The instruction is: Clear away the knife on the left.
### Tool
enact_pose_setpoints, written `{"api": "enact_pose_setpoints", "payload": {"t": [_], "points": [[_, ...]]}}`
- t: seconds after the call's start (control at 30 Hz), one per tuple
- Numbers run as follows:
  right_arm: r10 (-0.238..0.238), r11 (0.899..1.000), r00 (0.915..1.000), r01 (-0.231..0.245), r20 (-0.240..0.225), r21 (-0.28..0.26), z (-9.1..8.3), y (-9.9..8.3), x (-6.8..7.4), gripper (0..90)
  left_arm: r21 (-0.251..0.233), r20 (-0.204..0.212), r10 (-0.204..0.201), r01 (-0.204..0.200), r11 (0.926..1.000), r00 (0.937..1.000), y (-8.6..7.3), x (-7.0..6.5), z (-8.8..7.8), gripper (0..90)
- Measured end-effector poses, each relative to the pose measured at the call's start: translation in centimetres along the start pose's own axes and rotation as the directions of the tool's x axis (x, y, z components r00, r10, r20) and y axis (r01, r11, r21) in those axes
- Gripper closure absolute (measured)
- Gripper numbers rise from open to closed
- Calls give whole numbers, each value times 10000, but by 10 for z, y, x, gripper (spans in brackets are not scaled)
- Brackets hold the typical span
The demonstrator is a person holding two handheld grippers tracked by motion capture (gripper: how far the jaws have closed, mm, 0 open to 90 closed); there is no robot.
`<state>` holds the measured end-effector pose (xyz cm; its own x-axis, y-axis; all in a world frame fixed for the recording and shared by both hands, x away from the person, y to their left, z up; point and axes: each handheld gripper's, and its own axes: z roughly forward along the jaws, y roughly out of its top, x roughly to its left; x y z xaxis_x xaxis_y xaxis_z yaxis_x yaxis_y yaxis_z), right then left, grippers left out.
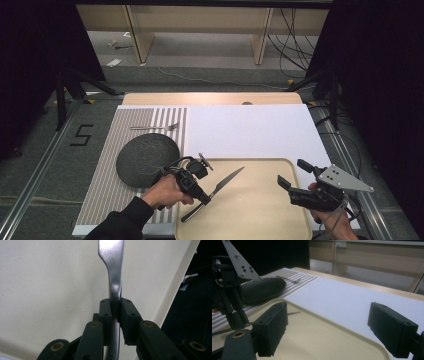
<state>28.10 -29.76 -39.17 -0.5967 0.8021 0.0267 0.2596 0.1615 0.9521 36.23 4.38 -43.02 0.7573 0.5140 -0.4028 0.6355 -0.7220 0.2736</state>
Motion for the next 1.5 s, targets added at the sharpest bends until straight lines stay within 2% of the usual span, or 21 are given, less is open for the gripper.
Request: {"api": "enact_pose_setpoints", "payload": {"t": [0.07,0.17,0.33,0.4,0.5,0.7,0.8,0.93,1.07,1.17,1.2,1.23,1.27,1.3,1.33,1.37,1.5], "points": [[13,10000,10000,-13,6,17,0,0,0,174,46,132,-21,20,10000,9999,1,0,3,799],[-3,10000,10000,3,6,21,0,0,0,174,171,90,-135,133,9998,9999,2,2,8,799],[26,10000,10000,-26,18,-8,0,0,0,174,455,64,-504,501,9977,9987,3,8,18,798],[14,10000,10000,-14,13,3,0,0,0,174,517,63,-796,791,9955,9968,3,11,21,798],[0,10000,10000,0,1,10,0,0,0,174,592,-24,-864,864,9945,9963,4,12,23,797],[17,10000,10000,-17,5,17,0,0,0,175,813,-135,-946,954,9921,9954,6,12,29,795],[-1,10000,10000,1,4,16,0,0,0,175,1007,-239,-862,882,9910,9960,8,12,32,794],[12,10000,10000,-12,2,7,0,0,0,176,945,-256,-863,883,9916,9959,8,11,33,791],[25,10000,10000,-25,-1,-1,0,0,0,176,817,-325,-639,664,9944,9974,8,8,32,759],[-19,10000,10000,19,-17,7,0,0,0,176,529,-247,-383,395,9978,9990,8,5,27,634],[-15,10000,10000,15,-17,7,0,0,0,176,352,-334,-271,283,9990,9991,9,3,25,589],[28,10000,10000,-28,-11,-10,0,0,0,176,172,-448,-132,140,9998,9989,9,1,23,498],[28,10000,10000,-28,-11,-10,0,0,0,176,-7,-589,95,-95,10000,9982,9,-1,21,498],[28,10000,10000,-28,-5,-8,0,0,0,177,-171,-817,253,-268,9995,9963,10,-3,19,418],[28,10000,10000,-28,-5,-8,0,0,0,177,-318,-1047,363,-399,9987,9938,10,-5,18,418],[-4,10000,10000,4,-17,0,0,0,0,177,-444,-1316,496,-559,9974,9901,11,-8,16,336],[2,10000,10000,-2,-11,-13,0,0,0,177,-655,-1860,834,-970,9931,9790,13,-14,16,271]]}}
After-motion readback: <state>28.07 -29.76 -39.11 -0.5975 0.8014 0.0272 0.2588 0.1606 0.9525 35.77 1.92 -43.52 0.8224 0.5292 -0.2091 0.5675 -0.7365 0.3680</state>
